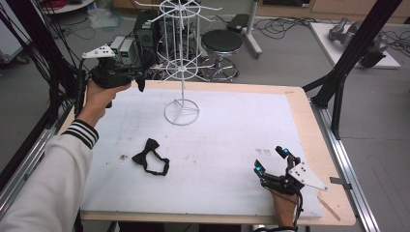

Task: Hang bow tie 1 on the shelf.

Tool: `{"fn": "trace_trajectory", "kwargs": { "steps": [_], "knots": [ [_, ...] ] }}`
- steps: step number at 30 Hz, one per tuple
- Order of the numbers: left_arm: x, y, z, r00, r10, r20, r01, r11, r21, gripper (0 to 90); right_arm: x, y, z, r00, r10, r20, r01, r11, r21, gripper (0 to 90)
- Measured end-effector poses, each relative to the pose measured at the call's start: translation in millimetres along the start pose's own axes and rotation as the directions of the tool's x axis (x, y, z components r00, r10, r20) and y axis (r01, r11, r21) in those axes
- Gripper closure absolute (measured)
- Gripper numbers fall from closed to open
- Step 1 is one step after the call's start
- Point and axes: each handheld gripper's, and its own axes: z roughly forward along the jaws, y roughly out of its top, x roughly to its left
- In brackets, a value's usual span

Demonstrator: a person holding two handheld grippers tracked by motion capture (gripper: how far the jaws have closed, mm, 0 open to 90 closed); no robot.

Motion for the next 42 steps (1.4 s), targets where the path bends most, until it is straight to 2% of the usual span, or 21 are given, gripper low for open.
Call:
{"fn": "trace_trajectory", "kwargs": {
  "steps": [10, 18, 24, 30, 42],
  "knots": [
    [-2.5, -4.0, 8.5, 0.9988, 0.006, 0.048, -0.005, 1.0000, -0.007, 74.6, 0.1, 0.0, -0.1, 1.0000, 0.000, 0.000, 0.000, 1.000, 0.001, 9.3],
    [-4.9, -10.5, 14.3, 0.9973, 0.009, 0.072, -0.010, 0.9999, 0.010, 74.6, 0.2, 0.0, 0.0, 1.0000, -0.001, 0.001, 0.001, 1.000, 0.001, 9.3],
    [-4.7, -17.2, 17.4, 0.9970, 0.001, 0.078, -0.002, 0.9999, 0.016, 74.6, 0.3, 0.0, -0.2, 1.0000, 0.002, 0.000, -0.002, 1.000, 0.002, 9.3],
    [-2.9, -26.4, 18.2, 0.9966, -0.028, 0.077, 0.026, 0.9994, 0.021, 74.6, 0.1, 0.0, -0.1, 1.0000, 0.000, 0.001, 0.000, 1.000, 0.000, 9.3],
    [-1.5, -31.0, 23.7, 0.9963, -0.047, 0.071, 0.045, 0.9982, 0.039, 74.6, 0.2, 0.0, -0.2, 1.0000, 0.000, 0.001, 0.000, 1.000, 0.000, 9.3]
  ]
}}
